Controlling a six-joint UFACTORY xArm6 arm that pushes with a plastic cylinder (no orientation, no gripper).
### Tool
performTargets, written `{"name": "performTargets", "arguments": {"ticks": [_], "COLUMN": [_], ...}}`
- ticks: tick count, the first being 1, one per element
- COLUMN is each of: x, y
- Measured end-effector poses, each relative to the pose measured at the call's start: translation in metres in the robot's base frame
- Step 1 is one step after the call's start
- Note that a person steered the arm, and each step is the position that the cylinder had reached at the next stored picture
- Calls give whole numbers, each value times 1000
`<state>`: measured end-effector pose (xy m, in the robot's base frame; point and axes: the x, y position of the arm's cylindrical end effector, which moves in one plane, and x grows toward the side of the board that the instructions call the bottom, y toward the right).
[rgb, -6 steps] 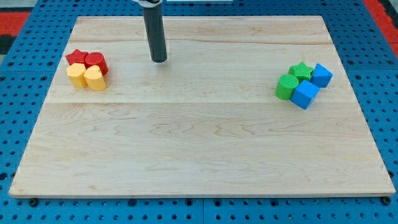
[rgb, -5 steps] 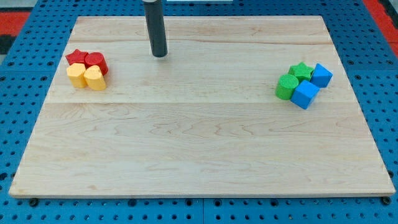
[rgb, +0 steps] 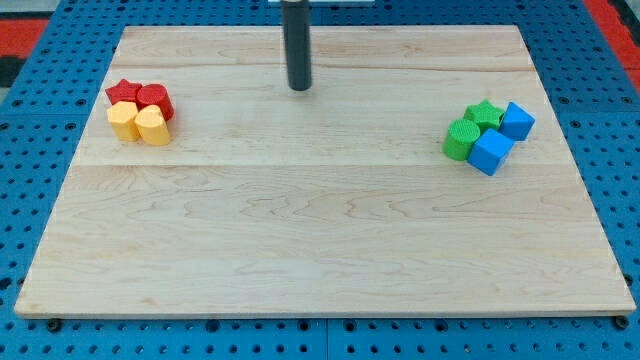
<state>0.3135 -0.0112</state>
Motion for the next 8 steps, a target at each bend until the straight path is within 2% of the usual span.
{"name": "performTargets", "arguments": {"ticks": [1, 2, 3, 4, 5, 6, 7, 8], "x": [33, 71, 153, 235, 273, 252, 189, 130], "y": [78, 129, 100, 109, 204, 304, 340, 341]}}
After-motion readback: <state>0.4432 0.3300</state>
